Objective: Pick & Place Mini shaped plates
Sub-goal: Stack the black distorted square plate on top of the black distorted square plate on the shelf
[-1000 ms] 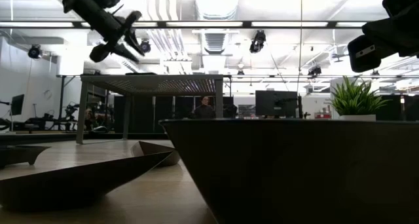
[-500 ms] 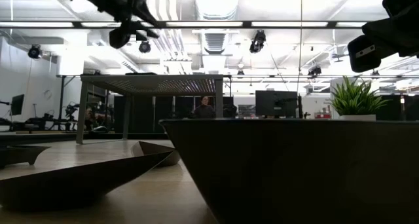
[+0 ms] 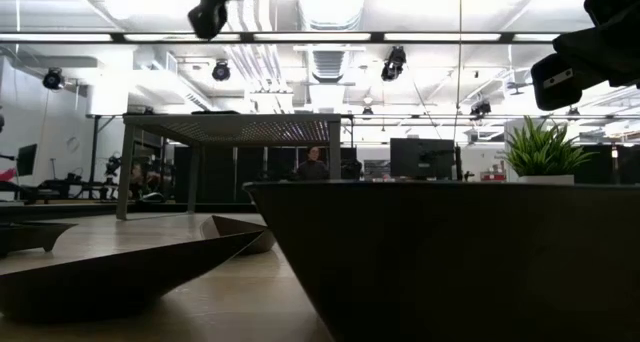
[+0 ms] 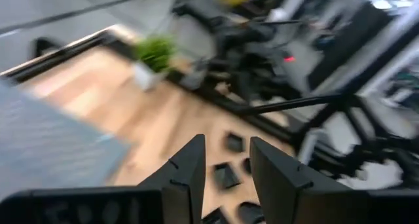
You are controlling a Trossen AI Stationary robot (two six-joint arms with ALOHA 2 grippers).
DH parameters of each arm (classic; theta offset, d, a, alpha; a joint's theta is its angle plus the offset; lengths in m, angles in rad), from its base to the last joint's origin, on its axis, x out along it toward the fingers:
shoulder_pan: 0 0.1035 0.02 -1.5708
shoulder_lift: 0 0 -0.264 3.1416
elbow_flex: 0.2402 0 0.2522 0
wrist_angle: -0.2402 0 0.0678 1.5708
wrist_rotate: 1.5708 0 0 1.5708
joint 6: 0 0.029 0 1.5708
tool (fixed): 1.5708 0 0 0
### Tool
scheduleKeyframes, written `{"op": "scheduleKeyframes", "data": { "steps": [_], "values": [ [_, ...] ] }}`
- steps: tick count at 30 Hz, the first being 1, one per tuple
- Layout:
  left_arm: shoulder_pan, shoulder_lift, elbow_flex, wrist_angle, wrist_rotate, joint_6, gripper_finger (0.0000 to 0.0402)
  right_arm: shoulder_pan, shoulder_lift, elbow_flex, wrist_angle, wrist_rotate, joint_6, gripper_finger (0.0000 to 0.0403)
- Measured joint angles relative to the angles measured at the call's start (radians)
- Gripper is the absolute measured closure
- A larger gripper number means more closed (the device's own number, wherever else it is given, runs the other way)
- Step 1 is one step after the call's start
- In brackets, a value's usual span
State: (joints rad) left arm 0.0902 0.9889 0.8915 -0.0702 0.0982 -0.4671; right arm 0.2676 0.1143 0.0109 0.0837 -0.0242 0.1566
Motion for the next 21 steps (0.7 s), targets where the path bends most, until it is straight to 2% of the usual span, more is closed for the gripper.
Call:
{"op": "scheduleKeyframes", "data": {
  "steps": [10,21],
  "values": [
    [-0.236,0.154,-0.074,0.181,-0.011,0.002,0.0291,0.0,0.0,0.0,0.0,0.0,0.0,0.0394],
    [-0.364,0.392,0.0,0.263,-0.003,-0.023,0.0291,0.0,0.0,0.0,0.0,0.0,0.0,0.0394]
  ]
}}
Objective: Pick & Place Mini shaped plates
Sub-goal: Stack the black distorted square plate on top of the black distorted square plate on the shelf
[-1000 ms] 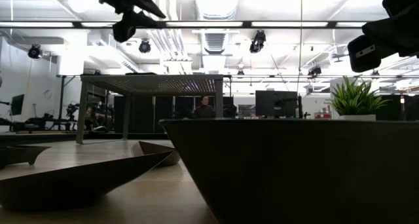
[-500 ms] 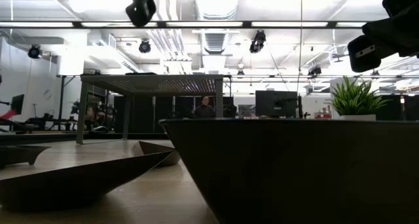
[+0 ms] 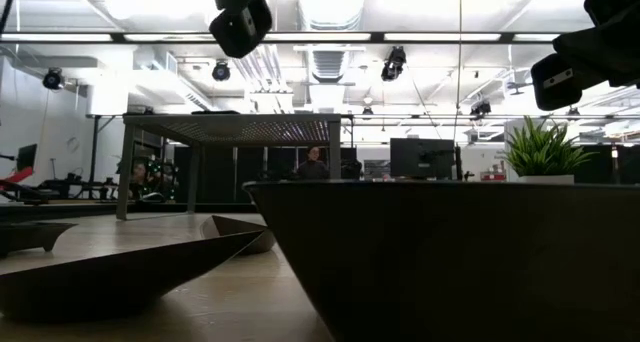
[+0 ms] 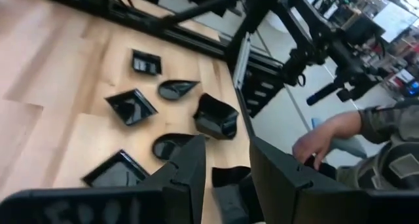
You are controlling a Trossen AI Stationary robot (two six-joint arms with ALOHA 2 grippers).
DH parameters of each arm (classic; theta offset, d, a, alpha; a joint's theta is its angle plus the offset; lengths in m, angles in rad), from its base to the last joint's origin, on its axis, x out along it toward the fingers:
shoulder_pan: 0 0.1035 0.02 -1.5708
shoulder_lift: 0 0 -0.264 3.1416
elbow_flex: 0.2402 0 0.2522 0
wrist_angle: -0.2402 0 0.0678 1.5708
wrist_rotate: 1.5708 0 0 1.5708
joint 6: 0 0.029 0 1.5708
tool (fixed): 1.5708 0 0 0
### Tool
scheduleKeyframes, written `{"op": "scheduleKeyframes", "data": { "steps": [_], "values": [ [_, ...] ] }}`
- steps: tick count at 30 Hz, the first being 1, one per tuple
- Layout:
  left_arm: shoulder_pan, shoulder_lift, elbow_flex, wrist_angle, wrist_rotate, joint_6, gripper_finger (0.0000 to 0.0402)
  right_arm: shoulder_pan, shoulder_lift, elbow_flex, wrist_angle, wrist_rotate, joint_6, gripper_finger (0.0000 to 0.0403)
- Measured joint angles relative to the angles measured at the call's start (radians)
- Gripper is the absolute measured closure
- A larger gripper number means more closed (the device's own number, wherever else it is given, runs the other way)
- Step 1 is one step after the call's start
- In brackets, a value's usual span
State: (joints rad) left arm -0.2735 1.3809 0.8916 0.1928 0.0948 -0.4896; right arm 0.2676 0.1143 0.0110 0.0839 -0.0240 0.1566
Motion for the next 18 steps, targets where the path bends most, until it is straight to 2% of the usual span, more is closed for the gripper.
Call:
{"op": "scheduleKeyframes", "data": {
  "steps": [10,18],
  "values": [
    [-0.054,0.171,0.101,-0.016,0.025,0.044,0.0291,0.0,0.0,0.0,0.0,0.0,0.0,0.0394],
    [-0.068,0.309,0.113,0.032,0.027,-0.059,0.0291,0.0,0.0,0.0,0.0,0.0,0.0,0.0394]
  ]
}}
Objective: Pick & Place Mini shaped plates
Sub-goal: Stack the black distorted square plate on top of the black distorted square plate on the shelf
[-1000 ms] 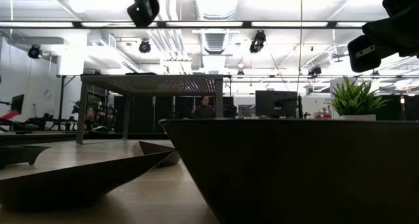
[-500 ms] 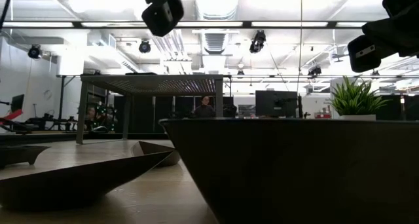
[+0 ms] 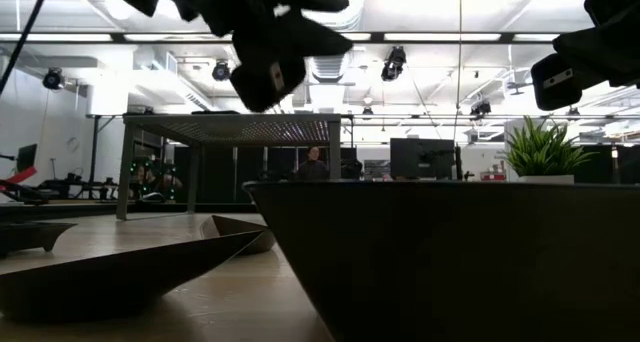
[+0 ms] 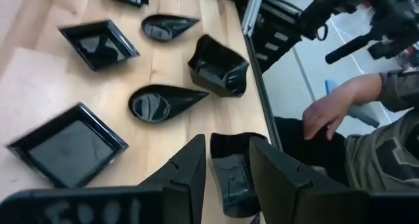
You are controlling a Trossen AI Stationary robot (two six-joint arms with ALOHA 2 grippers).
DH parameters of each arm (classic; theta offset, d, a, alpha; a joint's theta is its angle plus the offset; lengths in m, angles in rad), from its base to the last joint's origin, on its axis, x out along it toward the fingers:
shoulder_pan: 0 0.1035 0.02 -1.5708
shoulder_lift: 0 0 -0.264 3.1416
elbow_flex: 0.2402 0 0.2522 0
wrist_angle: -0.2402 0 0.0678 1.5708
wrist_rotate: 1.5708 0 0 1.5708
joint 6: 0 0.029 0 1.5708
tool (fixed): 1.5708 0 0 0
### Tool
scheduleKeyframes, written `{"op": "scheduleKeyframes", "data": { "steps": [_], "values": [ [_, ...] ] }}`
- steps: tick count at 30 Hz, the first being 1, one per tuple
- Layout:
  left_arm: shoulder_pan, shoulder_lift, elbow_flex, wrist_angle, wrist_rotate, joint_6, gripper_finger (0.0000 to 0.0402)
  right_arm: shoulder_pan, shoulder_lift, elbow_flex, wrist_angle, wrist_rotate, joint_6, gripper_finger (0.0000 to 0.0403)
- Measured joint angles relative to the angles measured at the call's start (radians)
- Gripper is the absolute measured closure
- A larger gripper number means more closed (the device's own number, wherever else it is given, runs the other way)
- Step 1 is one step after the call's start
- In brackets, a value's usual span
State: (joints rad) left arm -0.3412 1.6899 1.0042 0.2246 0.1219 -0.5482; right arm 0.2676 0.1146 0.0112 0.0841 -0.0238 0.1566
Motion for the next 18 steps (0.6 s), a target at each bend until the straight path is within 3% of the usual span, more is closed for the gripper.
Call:
{"op": "scheduleKeyframes", "data": {
  "steps": [18],
  "values": [
    [-0.055,0.194,0.126,-0.044,-0.043,0.05,0.0291,0.0,0.0,0.0,0.0,0.0,0.0,0.0394]
  ]
}}
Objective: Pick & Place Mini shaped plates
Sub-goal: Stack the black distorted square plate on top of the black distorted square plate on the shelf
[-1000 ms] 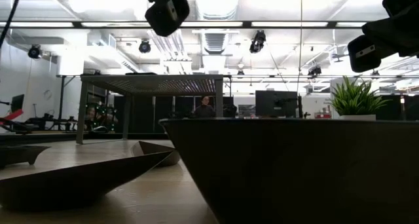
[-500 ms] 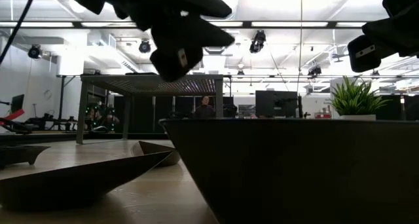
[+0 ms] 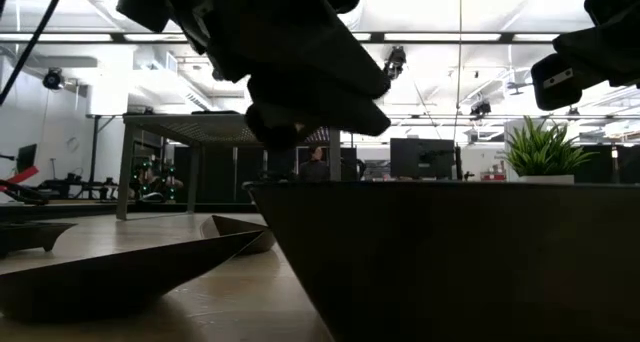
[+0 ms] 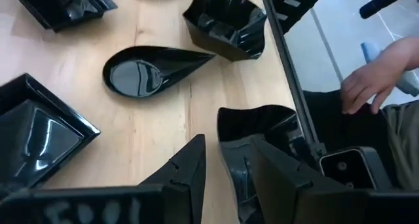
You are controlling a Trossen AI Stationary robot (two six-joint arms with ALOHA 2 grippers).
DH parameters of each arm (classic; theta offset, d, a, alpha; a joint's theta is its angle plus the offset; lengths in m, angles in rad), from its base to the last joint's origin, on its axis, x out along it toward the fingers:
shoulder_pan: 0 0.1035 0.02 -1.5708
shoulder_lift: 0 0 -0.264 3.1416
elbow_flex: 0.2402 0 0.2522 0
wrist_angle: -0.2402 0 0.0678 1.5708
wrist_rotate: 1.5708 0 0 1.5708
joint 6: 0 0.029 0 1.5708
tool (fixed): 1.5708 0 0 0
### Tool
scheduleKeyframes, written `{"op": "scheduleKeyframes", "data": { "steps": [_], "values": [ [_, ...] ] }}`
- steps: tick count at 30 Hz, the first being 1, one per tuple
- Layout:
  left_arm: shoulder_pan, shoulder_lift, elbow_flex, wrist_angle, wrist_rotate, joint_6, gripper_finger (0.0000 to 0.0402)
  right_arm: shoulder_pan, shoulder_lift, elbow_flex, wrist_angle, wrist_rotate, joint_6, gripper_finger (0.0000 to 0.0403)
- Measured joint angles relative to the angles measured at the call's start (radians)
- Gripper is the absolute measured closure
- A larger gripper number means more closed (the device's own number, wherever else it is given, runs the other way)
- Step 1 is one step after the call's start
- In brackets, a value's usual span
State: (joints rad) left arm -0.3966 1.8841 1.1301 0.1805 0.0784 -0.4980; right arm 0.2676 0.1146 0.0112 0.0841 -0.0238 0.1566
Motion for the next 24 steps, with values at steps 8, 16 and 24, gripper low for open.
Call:
{"op": "scheduleKeyframes", "data": {
  "steps": [8,16,24],
  "values": [
    [-0.037,0.038,0.013,0.004,-0.025,-0.024,0.0291,0.0,0.0,0.0,0.0,0.0,0.0,0.0394],
    [-0.058,0.065,0.031,0.004,-0.052,-0.012,0.0291,0.0,0.0,0.0,0.0,0.0,0.0,0.0394],
    [-0.066,0.065,0.031,0.0,-0.077,-0.016,0.0291,0.0,0.0,0.0,0.0,0.0,0.0,0.0394]
  ]
}}
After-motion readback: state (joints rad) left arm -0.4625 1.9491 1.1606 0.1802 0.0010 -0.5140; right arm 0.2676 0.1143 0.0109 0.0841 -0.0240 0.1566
